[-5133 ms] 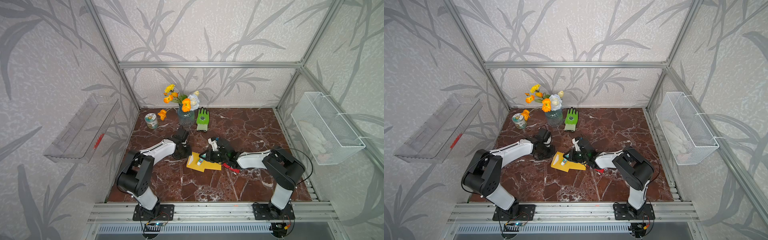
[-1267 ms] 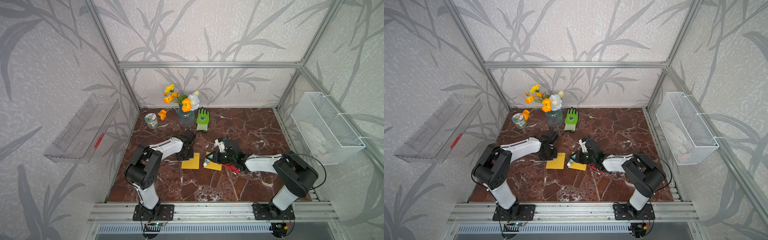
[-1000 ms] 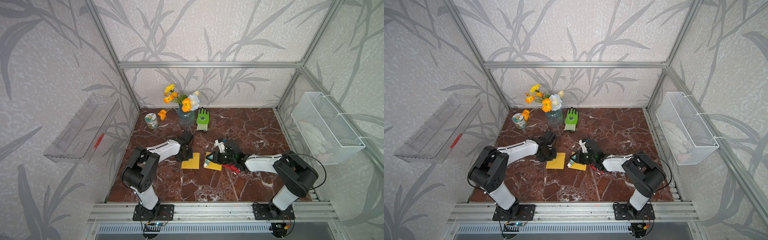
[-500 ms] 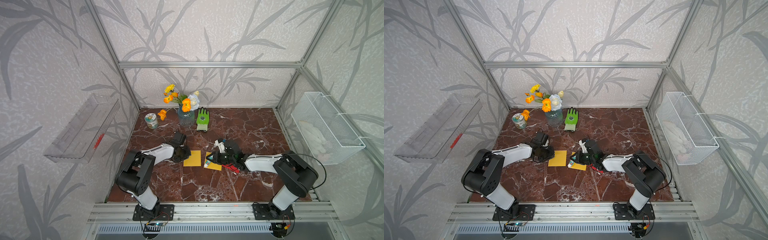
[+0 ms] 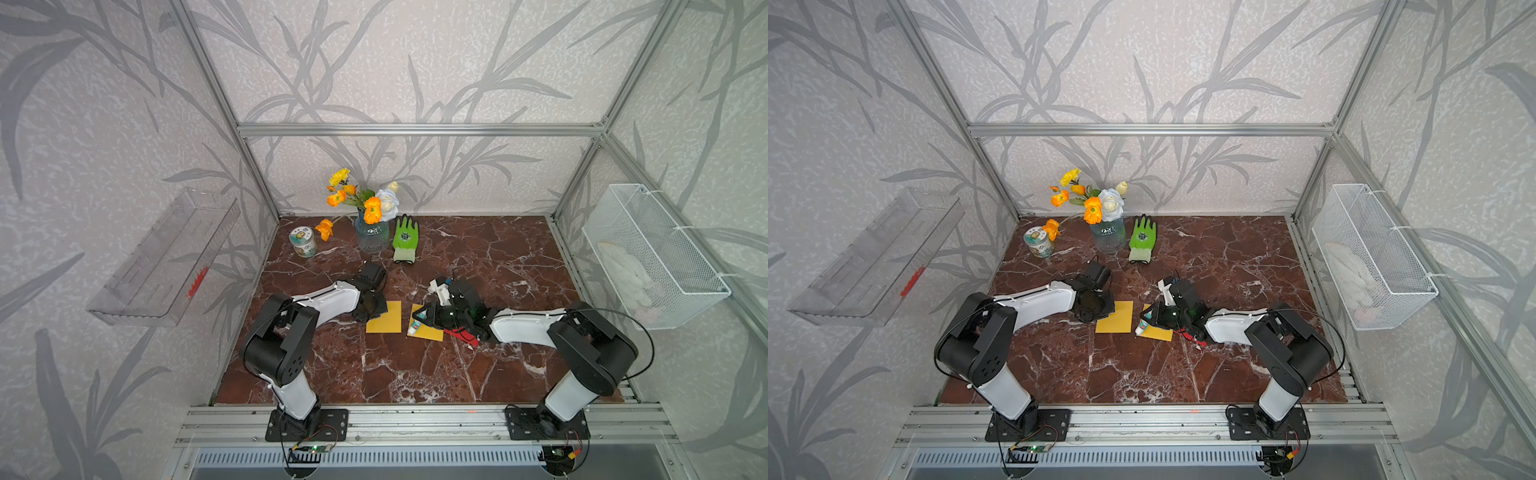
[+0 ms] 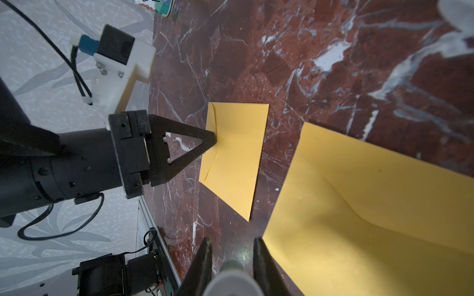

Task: Seal the envelope with a glue stick
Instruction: Close the envelope at the center of the board.

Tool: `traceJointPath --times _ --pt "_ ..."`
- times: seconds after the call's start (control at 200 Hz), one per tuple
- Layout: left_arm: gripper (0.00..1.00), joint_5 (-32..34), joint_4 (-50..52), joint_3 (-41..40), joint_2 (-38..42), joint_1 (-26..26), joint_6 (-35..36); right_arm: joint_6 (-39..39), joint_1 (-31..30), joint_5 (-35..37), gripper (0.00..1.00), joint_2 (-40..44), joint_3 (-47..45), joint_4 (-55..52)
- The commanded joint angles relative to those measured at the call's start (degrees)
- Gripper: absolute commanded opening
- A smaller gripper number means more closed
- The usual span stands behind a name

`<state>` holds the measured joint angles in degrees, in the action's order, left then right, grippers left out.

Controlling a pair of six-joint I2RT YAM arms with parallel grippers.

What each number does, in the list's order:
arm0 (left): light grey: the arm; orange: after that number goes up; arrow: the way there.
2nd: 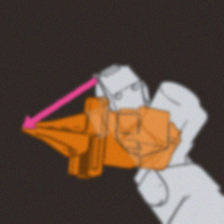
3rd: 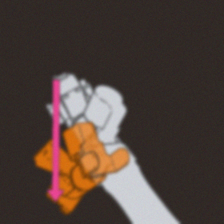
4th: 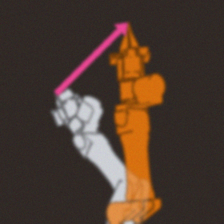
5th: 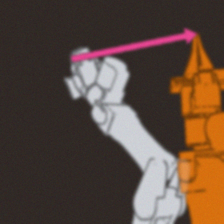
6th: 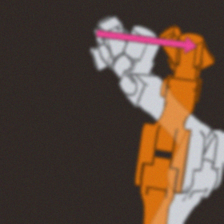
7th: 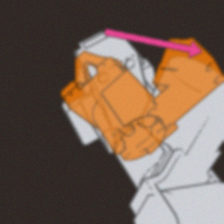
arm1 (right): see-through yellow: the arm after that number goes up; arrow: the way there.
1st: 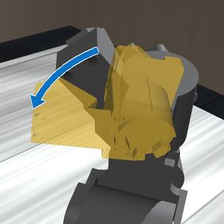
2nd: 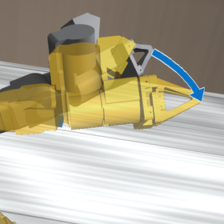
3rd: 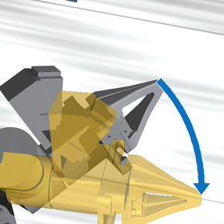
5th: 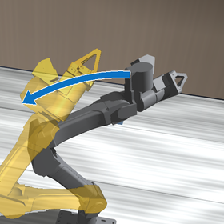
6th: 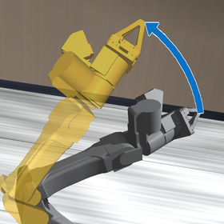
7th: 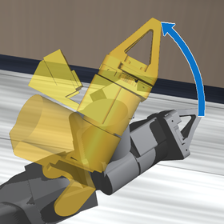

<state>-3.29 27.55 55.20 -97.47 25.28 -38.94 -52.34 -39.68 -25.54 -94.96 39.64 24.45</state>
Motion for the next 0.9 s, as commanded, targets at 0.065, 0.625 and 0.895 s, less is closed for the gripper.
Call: traceJointPath --times 0.065,0.625,0.895 --pt "0.00 4.27 11.82 5.05 -0.06 -0.50 3.32 0.76 0.22 0.05 0.00 2.09 1.50 -0.04" --pt "0.00 -0.32 9.40 0.76 1.89 -0.59 2.06 0.94 0.21 0.07 0.00 2.42 0.73 0.25" --pt "0.00 -0.88 7.76 0.22 0.76 -0.41 1.86 0.73 0.22 -0.30 0.00 1.79 1.12 0.51"
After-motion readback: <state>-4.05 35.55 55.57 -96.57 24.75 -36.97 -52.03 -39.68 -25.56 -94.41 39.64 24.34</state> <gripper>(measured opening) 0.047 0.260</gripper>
